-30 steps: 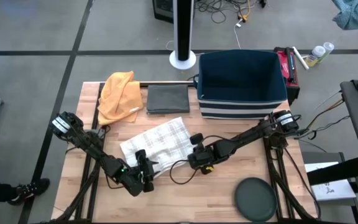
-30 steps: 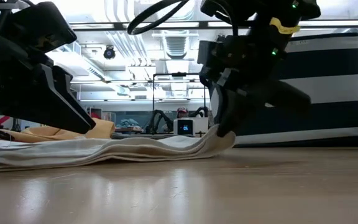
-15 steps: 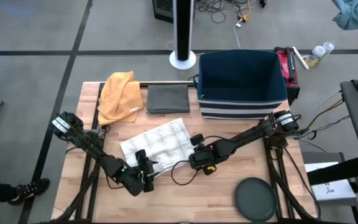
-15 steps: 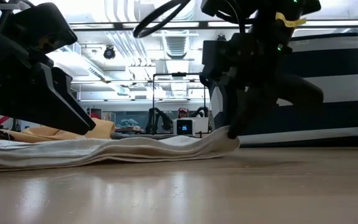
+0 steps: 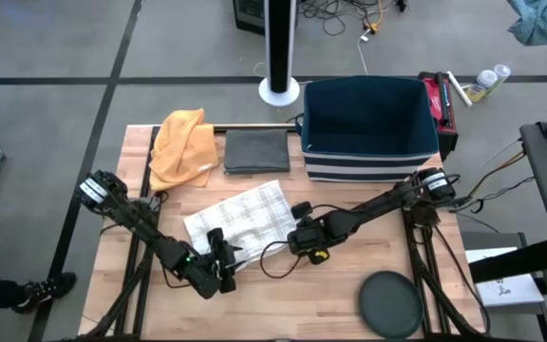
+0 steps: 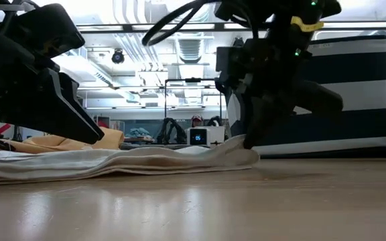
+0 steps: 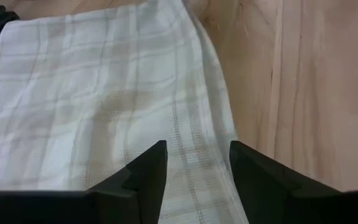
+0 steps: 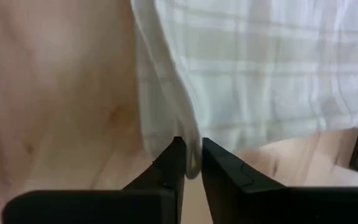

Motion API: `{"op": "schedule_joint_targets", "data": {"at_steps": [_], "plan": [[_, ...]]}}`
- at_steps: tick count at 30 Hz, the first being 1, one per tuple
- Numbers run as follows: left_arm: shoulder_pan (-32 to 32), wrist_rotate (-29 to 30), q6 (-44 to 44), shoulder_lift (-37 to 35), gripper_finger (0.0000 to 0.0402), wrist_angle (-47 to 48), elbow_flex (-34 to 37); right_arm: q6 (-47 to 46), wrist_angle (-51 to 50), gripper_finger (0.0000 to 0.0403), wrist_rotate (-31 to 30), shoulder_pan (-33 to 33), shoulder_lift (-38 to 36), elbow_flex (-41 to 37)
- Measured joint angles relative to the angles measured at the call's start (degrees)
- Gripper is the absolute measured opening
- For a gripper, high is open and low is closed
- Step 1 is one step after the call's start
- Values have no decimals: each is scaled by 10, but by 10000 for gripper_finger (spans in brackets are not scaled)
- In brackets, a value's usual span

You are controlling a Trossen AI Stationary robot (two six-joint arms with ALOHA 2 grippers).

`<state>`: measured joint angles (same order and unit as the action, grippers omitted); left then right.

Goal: Fold kitchen towel into neat rectangle
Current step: Fold the white patterned towel

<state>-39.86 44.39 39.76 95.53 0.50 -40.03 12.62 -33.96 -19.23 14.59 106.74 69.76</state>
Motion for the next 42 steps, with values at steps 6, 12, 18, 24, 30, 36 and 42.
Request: {"op": "schedule_joint_targets", "data": {"at_steps": [6,12,18,24,30,36,42], "plan": [[2,-22,0,0,190,-19,0,21,-5,6,-89,-2,-2,23],[12,-48,24,0,232,-19,0,74,-5,9,-109,-7,-3,79],[26,-39,43,11,249,-26,0,94,-8,4,-141,-15,-3,121],[38,-30,31,31,243,-58,1,105,-13,7,-168,-18,-3,144],[45,-30,33,36,227,-68,1,105,-22,8,-168,-18,-3,145],[45,-33,43,36,169,-69,1,105,-23,8,-168,-18,-3,145],[48,-33,49,36,55,-67,1,109,-23,8,-169,-18,-3,144]]}}
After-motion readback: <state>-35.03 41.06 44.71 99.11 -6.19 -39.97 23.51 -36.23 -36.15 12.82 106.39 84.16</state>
